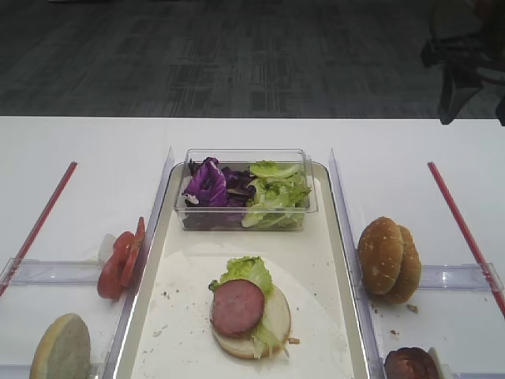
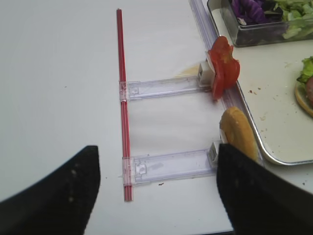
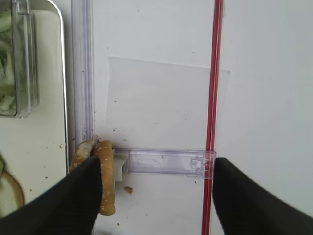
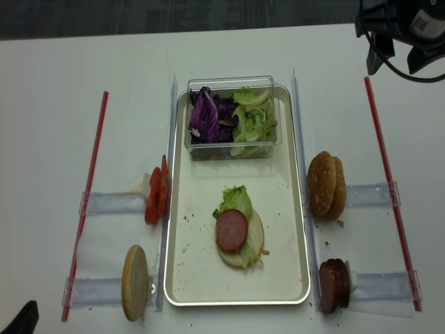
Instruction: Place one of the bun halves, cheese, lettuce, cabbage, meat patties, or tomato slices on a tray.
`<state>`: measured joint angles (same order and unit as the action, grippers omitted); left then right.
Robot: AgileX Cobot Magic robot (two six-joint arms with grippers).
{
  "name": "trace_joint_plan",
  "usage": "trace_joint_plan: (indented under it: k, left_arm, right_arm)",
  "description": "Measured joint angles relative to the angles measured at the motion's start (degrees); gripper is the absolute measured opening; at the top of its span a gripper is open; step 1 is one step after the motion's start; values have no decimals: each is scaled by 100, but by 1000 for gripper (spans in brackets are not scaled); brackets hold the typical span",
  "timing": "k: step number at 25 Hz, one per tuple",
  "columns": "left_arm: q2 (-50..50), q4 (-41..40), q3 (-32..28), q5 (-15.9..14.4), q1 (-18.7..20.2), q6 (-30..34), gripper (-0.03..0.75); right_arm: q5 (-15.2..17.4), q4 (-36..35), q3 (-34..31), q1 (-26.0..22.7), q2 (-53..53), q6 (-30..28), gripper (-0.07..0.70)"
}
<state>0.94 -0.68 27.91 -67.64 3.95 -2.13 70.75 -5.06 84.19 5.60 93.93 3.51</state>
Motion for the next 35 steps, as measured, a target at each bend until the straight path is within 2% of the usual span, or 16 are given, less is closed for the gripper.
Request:
trace_joint_plan:
  k: [4, 8, 17, 28, 35]
  left_arm:
    - [0, 0, 0, 0, 0, 0, 501]
    - [0, 0, 0, 0, 0, 0, 501]
    - [0, 0, 0, 0, 0, 0, 501]
    - [0, 0, 0, 0, 0, 0, 501]
    - [0, 0, 0, 0, 0, 0, 501]
  right_arm:
    - [-11, 11, -422, 0, -302, 0, 481]
    - [-11, 47, -1123, 0, -812, 0, 477]
    - [7, 60, -2385, -3, -2445, -5, 458]
    - [48, -17, -3566, -3, -4425, 27, 458]
    - [100, 79, -4079, -3, -5634, -47, 454]
